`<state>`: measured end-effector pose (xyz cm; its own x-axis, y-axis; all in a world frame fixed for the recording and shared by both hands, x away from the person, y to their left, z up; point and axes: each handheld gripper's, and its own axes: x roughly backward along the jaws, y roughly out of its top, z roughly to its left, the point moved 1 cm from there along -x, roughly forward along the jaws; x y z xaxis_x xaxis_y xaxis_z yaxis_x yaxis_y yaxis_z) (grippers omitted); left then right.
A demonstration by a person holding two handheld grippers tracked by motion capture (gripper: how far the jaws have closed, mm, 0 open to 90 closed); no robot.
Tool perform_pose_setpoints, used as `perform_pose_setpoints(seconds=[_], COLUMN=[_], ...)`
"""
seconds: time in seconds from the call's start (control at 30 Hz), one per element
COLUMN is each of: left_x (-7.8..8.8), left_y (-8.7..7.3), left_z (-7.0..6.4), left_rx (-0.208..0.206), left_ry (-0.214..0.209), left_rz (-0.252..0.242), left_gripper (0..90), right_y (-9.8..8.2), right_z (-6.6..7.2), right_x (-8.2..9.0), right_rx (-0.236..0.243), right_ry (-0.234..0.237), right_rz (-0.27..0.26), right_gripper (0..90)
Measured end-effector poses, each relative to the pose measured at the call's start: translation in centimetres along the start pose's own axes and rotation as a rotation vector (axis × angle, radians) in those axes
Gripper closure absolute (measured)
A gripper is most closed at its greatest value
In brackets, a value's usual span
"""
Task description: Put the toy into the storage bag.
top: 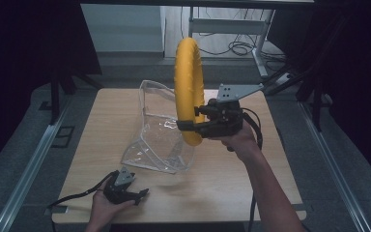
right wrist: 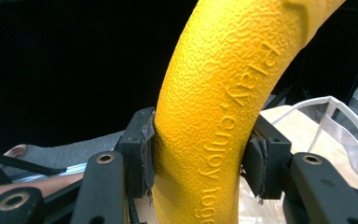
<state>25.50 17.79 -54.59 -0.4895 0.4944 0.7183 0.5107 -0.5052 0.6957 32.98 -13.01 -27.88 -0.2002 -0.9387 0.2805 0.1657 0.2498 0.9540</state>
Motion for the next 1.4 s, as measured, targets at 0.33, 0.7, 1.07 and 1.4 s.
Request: perform_pose_setpoints(seconds=[0.33, 0.7, 1.07, 1.4], left_x=[0.0, 0.1, 0.1, 0.0], left_y=[0.0, 0.0, 0.0, 0.0], left_z=[0.0, 0.0, 0.0, 0.0], left_rx=[0.001, 0.0, 0.0, 0.0], left_ry=[-0.001, -0.001, -0.002, 0.0], left_rz=[-0.001, -0.004, -0.005, -0.006], left_gripper=[20.3, 20.3, 20.3, 20.3], right_y=[0.4, 1.2, 2.0, 1.9], right_z=[0.8, 1.5, 2.3, 2.3], right_x=[-1.1, -0.9, -1.2, -2.1], right_rx=[0.018, 0.031, 0.054, 0.046], right_ry=[0.032, 0.039, 0.062, 0.106], right_rz=[0.001, -0.028, -0.038, -0.031], right_gripper=[50.3, 50.3, 50.3, 50.3])
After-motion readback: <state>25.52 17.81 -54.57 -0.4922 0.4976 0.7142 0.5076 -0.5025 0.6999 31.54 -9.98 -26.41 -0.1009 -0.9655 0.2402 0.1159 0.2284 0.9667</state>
